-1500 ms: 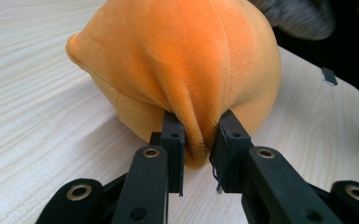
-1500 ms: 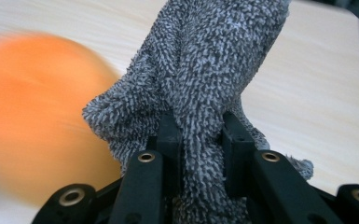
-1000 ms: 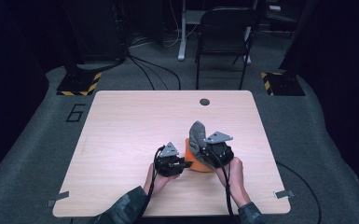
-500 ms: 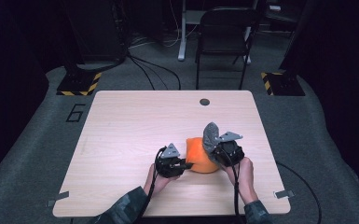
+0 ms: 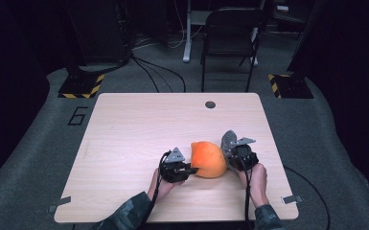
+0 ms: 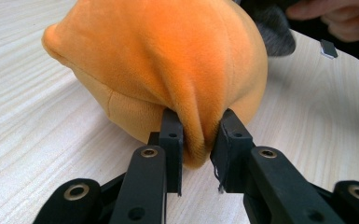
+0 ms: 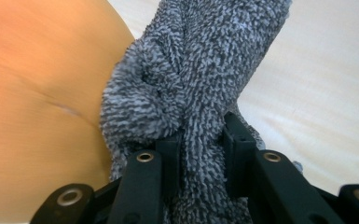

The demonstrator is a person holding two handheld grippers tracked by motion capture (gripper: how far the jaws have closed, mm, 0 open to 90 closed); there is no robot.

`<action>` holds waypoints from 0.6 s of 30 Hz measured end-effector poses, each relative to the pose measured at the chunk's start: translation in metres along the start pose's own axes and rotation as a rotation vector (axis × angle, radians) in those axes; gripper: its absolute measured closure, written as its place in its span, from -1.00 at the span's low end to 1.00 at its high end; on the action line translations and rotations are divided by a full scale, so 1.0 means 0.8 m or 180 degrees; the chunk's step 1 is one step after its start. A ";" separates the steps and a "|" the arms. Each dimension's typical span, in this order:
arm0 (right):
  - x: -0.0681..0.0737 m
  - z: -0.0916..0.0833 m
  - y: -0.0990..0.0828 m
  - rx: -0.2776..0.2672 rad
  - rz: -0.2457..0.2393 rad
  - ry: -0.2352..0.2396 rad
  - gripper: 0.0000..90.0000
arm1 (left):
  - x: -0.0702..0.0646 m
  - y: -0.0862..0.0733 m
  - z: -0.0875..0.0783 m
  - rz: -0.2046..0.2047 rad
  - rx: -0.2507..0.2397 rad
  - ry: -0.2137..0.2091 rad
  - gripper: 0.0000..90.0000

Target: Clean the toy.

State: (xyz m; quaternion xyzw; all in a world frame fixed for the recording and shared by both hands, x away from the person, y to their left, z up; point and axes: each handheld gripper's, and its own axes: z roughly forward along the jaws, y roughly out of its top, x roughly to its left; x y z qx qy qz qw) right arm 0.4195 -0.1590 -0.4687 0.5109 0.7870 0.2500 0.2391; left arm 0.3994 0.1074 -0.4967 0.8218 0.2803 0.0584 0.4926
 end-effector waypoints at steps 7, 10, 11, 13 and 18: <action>-0.008 0.033 -0.014 0.0290 0.0075 0.0066 0.60 | -0.001 0.000 -0.001 0.0009 0.0013 -0.0005 0.66; -0.010 0.031 -0.013 0.0297 0.0043 0.0070 0.60 | -0.001 0.000 -0.001 0.0012 0.0013 -0.0004 0.66; -0.012 0.029 -0.012 0.0299 0.0075 0.0060 0.60 | -0.001 0.000 -0.001 0.0013 0.0012 -0.0004 0.66; -0.018 0.019 -0.009 0.0242 0.0145 0.0044 0.60 | -0.001 0.000 -0.002 0.0020 0.0019 -0.0008 0.66; -0.020 -0.034 0.011 -0.0251 0.0280 0.0192 0.60 | 0.000 0.001 0.000 0.0000 0.0009 0.0001 0.66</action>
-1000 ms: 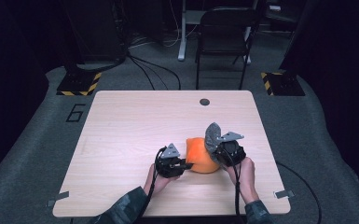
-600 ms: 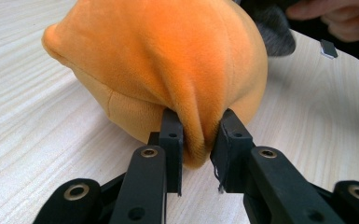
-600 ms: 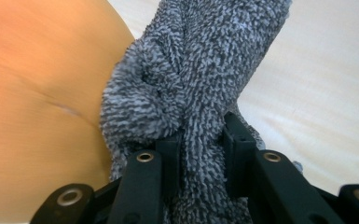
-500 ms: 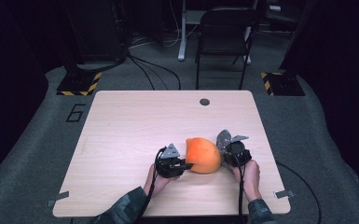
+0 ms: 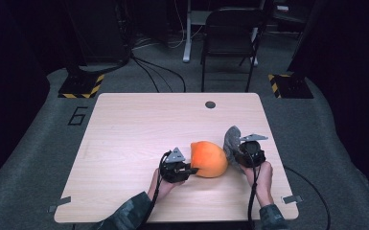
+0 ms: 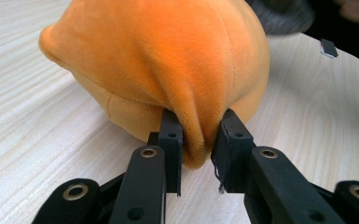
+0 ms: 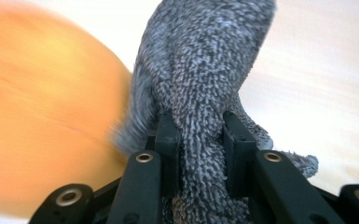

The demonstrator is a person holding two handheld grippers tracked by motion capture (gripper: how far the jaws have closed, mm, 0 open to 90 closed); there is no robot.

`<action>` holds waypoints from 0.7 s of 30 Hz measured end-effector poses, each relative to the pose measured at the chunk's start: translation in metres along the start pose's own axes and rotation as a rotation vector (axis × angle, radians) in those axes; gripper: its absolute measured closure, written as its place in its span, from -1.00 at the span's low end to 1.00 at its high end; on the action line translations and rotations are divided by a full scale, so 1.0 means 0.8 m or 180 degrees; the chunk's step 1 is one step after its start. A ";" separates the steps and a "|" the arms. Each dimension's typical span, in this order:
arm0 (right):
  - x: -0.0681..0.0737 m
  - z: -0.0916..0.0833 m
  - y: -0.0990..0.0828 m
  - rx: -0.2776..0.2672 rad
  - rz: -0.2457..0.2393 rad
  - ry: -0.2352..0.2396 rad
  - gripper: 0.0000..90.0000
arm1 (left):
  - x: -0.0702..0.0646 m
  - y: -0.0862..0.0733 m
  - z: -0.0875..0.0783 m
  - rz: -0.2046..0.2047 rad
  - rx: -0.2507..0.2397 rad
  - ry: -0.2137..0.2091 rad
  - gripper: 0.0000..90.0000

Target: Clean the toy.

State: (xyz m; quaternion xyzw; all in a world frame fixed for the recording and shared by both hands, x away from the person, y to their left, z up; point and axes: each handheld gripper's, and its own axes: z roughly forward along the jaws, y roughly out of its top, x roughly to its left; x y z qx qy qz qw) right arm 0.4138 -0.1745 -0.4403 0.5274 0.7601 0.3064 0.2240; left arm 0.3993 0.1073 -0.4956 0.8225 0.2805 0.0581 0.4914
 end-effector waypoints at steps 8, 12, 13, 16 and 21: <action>0.063 -0.055 0.031 -0.0656 -0.0216 0.0644 0.59 | -0.002 0.000 0.000 0.0043 0.0006 0.0014 0.65; 0.085 -0.047 0.030 -0.0553 -0.0459 0.0604 0.59 | -0.002 0.000 0.000 0.0020 0.0018 0.0020 0.65; 0.086 -0.042 0.028 -0.0506 -0.0516 0.0527 0.59 | -0.002 0.000 0.000 0.0014 0.0017 0.0022 0.65; 0.080 -0.021 0.017 -0.0287 -0.0520 0.0338 0.58 | -0.004 0.000 0.001 0.0036 0.0034 0.0020 0.65; 0.059 -0.019 0.011 -0.0176 -0.0448 0.0226 0.57 | -0.004 0.000 0.001 0.0050 0.0038 0.0011 0.64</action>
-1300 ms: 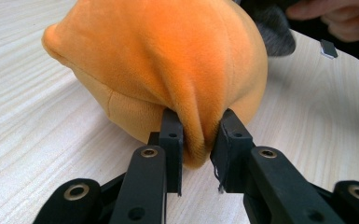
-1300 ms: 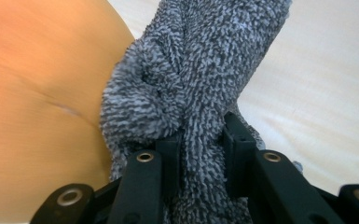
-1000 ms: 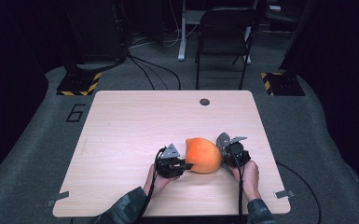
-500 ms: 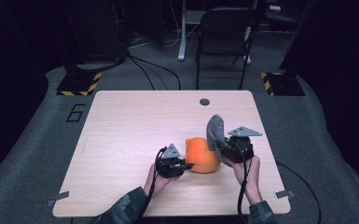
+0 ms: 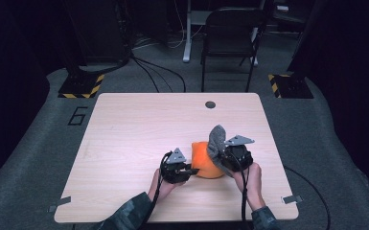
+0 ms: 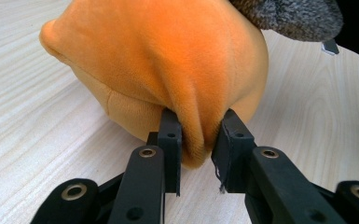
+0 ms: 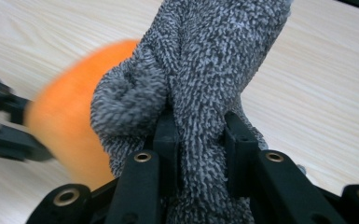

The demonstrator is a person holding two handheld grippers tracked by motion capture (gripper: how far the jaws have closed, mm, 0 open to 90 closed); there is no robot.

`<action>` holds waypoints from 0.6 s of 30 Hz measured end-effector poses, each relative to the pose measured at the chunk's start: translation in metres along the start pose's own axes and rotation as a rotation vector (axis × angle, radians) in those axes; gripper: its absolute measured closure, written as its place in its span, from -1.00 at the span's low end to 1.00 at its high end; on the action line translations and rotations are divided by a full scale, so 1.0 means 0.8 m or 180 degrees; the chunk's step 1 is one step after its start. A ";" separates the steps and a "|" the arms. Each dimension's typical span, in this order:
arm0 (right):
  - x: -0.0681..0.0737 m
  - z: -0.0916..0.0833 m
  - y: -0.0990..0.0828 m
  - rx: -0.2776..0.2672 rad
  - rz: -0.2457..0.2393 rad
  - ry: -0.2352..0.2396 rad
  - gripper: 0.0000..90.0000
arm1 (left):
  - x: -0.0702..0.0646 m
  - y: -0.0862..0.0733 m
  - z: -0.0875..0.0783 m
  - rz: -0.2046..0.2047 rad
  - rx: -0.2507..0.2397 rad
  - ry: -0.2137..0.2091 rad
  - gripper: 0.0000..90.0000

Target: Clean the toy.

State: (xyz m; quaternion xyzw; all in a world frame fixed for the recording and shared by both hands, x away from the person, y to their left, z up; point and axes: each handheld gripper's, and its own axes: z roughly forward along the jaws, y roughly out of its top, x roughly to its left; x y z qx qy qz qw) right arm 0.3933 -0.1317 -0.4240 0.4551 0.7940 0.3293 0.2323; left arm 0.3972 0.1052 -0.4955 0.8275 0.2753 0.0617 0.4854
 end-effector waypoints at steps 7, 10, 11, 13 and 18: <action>-0.033 0.015 -0.019 0.0247 0.0247 -0.0100 0.57 | 0.000 0.000 0.000 -0.0003 -0.0001 -0.0005 0.64; -0.047 0.030 -0.032 0.0453 0.0244 -0.0275 0.57 | 0.002 -0.001 0.000 -0.0031 -0.0006 -0.0010 0.64; -0.054 0.041 -0.042 0.0558 0.0281 -0.0253 0.57 | 0.002 -0.001 0.000 -0.0029 -0.0005 -0.0008 0.64; -0.062 0.056 -0.054 0.0706 0.0408 -0.0173 0.57 | 0.002 0.000 0.000 -0.0023 -0.0013 -0.0004 0.64; -0.065 0.068 -0.059 0.0788 0.0374 -0.0230 0.58 | 0.001 -0.001 0.000 -0.0026 -0.0008 0.0001 0.64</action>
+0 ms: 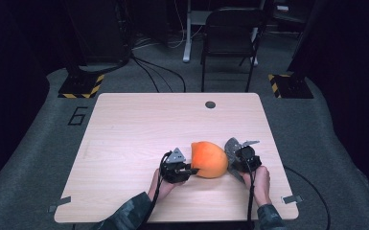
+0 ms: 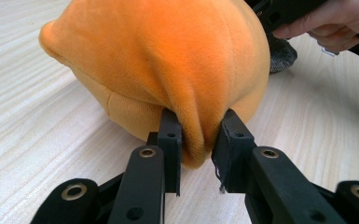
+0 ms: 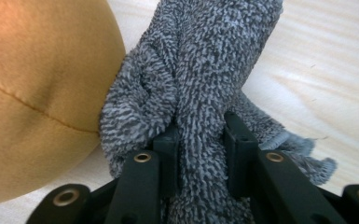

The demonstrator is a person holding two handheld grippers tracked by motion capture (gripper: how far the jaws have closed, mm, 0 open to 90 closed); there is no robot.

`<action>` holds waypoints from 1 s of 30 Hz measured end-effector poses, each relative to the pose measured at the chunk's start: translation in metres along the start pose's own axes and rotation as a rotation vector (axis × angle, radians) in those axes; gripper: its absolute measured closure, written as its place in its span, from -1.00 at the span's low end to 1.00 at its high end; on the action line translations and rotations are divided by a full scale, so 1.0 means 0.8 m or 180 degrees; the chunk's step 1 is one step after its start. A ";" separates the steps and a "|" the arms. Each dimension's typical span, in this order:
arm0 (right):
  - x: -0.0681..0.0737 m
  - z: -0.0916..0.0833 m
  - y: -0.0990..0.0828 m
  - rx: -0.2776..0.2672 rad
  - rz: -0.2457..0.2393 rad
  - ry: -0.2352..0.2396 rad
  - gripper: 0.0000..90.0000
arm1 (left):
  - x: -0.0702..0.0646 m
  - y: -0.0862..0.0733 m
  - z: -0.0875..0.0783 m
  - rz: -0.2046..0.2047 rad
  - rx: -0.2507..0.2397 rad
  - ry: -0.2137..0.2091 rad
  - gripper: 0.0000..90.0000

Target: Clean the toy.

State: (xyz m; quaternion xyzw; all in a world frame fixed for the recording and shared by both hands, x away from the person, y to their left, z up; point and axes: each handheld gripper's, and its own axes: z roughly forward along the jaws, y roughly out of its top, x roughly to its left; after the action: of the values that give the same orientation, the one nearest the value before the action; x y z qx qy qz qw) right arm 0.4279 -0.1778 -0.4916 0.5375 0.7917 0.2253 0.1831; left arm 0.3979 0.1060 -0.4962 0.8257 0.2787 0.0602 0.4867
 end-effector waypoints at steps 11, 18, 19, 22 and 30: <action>0.024 -0.106 0.030 -0.0960 -0.0061 0.0250 0.66 | 0.002 0.000 0.001 -0.0026 -0.0008 0.0010 0.64; 0.063 -0.081 0.034 -0.0816 -0.0346 0.0212 0.64 | 0.003 0.000 0.002 -0.0028 0.0005 0.0033 0.63; 0.065 -0.078 0.034 -0.0797 -0.0349 0.0190 0.64 | 0.003 0.000 0.002 -0.0036 0.0003 0.0027 0.63; 0.065 -0.073 0.033 -0.0766 -0.0388 0.0155 0.64 | 0.003 0.001 0.002 -0.0001 0.0010 0.0032 0.61; 0.064 -0.066 0.034 -0.0766 -0.0462 0.0124 0.65 | 0.018 0.003 -0.002 0.0181 0.0026 -0.0036 0.31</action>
State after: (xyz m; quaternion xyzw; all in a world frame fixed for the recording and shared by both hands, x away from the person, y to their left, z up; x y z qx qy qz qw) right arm 0.4029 -0.1293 -0.4351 0.4486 0.7991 0.3151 0.2467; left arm 0.4102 0.1140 -0.4957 0.8356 0.2526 0.0682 0.4830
